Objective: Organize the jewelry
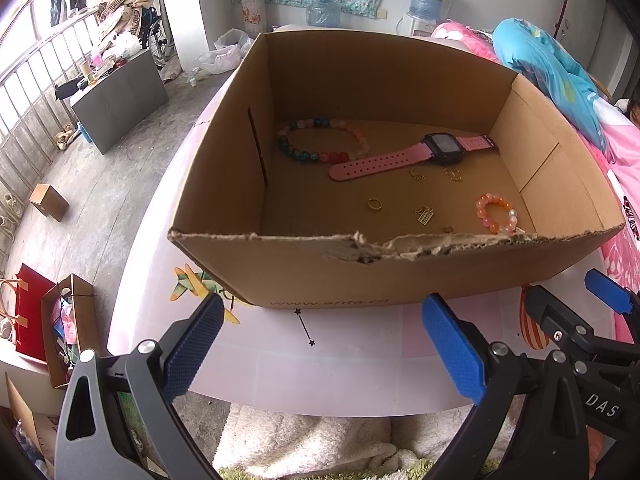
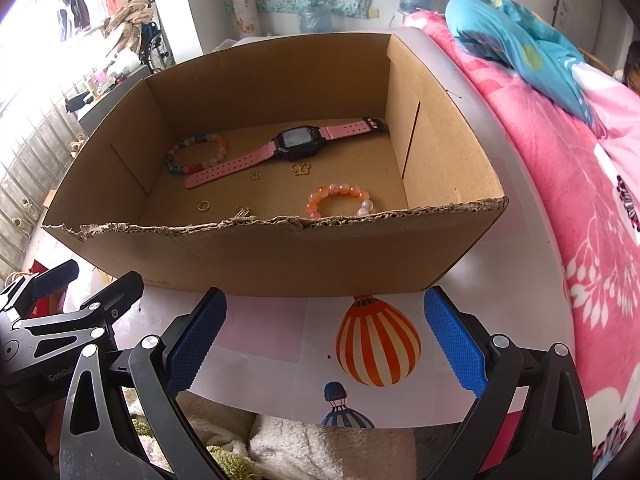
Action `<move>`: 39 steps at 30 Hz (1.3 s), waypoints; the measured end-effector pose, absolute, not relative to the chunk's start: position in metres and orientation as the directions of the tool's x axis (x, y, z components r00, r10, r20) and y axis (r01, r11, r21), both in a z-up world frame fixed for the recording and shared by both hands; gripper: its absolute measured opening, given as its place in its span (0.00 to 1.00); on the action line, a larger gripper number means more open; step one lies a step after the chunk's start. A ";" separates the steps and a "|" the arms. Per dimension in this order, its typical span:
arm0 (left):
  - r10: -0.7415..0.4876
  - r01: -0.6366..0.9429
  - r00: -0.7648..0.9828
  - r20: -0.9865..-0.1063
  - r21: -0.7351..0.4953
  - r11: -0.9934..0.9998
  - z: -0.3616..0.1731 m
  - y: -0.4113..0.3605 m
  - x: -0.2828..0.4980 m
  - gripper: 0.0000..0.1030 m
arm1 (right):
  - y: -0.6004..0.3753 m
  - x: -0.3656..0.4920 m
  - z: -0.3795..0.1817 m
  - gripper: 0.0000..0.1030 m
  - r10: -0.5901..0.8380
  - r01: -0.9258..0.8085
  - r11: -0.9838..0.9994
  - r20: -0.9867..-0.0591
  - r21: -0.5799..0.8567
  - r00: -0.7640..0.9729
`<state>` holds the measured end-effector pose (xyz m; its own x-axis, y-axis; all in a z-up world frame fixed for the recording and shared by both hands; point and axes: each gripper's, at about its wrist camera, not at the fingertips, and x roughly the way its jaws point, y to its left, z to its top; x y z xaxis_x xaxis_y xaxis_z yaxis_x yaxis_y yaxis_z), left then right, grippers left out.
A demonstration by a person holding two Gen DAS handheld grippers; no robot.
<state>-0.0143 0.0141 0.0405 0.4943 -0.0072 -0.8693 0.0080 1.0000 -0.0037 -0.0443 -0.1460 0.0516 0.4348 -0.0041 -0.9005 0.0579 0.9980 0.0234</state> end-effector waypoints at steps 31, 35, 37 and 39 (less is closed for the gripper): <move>0.002 -0.014 0.469 -0.883 -0.006 1.000 0.039 0.020 -0.012 0.94 | -0.142 -0.042 0.049 0.92 0.008 0.064 0.997 -0.909 0.037 0.416; 0.003 -0.015 0.468 -0.883 -0.004 1.000 0.039 0.020 -0.012 0.94 | -0.142 -0.042 0.049 0.92 0.009 0.068 0.997 -0.910 0.041 0.415; 0.002 -0.015 0.469 -0.883 -0.005 1.000 0.039 0.020 -0.012 0.94 | -0.142 -0.042 0.050 0.92 0.010 0.067 0.997 -0.910 0.042 0.415; 0.002 -0.016 0.471 -0.882 -0.006 1.000 0.039 0.020 -0.012 0.94 | -0.141 -0.042 0.050 0.92 0.008 0.065 0.997 -0.909 0.039 0.417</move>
